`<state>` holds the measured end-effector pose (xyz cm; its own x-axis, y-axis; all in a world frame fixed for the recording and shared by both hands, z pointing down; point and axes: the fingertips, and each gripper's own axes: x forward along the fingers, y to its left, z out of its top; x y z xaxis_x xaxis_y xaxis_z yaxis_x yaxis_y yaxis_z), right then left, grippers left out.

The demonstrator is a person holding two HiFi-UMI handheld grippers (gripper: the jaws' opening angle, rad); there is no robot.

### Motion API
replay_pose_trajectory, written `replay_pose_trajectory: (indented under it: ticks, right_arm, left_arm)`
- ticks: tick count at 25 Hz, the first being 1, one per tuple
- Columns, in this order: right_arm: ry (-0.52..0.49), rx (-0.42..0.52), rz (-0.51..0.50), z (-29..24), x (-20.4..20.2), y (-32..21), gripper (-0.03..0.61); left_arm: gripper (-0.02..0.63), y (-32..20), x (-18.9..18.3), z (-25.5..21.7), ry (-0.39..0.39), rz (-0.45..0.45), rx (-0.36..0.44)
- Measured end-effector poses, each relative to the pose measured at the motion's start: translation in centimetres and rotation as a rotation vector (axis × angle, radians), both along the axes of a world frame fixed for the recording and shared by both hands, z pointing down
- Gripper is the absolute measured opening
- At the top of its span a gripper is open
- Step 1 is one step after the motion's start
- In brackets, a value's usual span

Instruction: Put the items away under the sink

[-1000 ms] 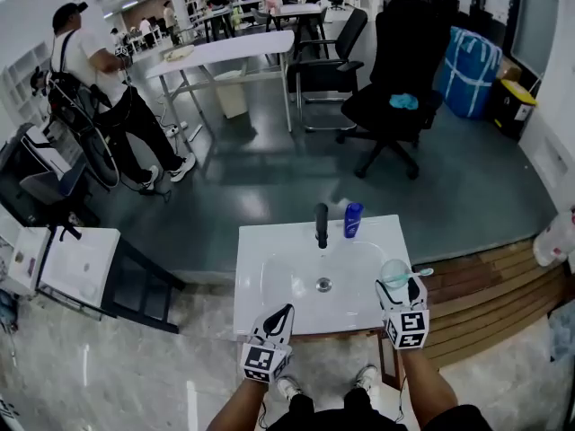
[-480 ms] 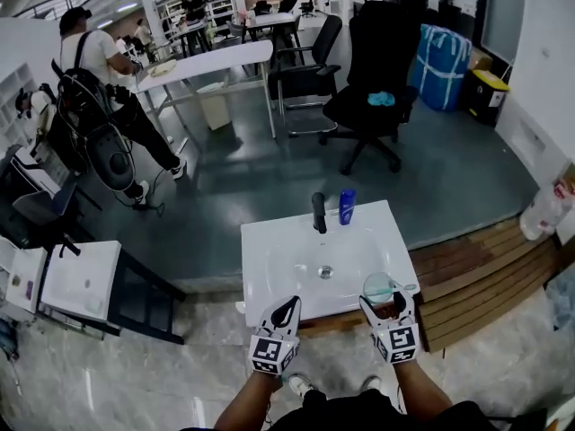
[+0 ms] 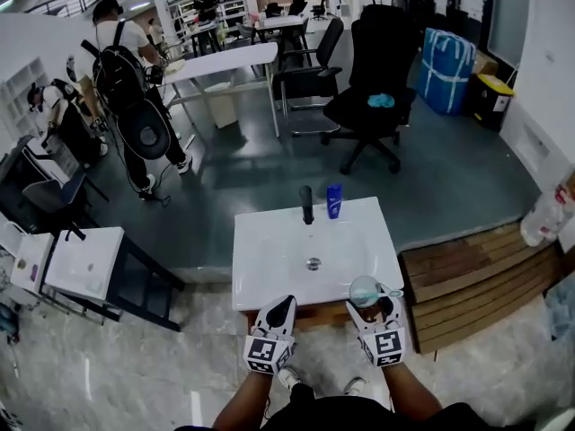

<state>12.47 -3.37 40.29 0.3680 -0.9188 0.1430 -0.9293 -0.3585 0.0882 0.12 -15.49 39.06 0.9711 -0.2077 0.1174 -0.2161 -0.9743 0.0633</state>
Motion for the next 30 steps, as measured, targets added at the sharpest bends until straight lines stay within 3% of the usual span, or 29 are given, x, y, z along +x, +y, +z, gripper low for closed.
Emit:
replay_pose_trajectory:
  ticks: [9,14,22,30]
  right_arm:
    - [0.019,-0.004,-0.095,0.5,-0.4,3.6,0.356]
    - [0.011,0.0,-0.129,1.1,-1.3,3.6,0.357]
    - [-0.009,-0.026,-0.1,4.0,-3.2,3.4,0.357]
    - [-0.026,-0.016,-0.085,10.7,-3.9,1.8,0.357]
  left_arm:
    - [0.015,5.5,-1.3,0.6,-0.01,-0.097,-0.04]
    - [0.015,6.4,-2.1,1.0,-0.017,-0.12,-0.013]
    - [0.015,5.1,-3.2,3.5,-0.041,-0.109,0.001]
    - [0.015,2.6,-2.8,10.2,-0.058,-0.129,0.003]
